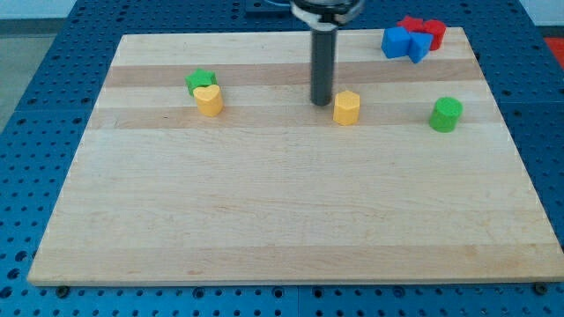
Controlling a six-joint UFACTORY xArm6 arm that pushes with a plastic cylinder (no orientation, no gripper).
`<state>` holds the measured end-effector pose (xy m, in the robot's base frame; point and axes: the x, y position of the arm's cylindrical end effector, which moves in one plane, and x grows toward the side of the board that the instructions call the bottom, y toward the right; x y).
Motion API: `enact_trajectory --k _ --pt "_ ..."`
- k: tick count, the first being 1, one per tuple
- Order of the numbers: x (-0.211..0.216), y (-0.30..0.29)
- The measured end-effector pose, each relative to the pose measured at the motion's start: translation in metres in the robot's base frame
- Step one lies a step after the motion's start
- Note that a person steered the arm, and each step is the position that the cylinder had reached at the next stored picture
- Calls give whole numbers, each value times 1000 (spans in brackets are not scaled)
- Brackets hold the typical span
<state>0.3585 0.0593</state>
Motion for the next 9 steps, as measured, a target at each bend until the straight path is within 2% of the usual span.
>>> enact_trajectory --k 2,3,4,5,6,9 --pt "52 82" --pt "66 84" --pt "71 34" --pt "100 24" --pt "120 53" --pt "81 107"
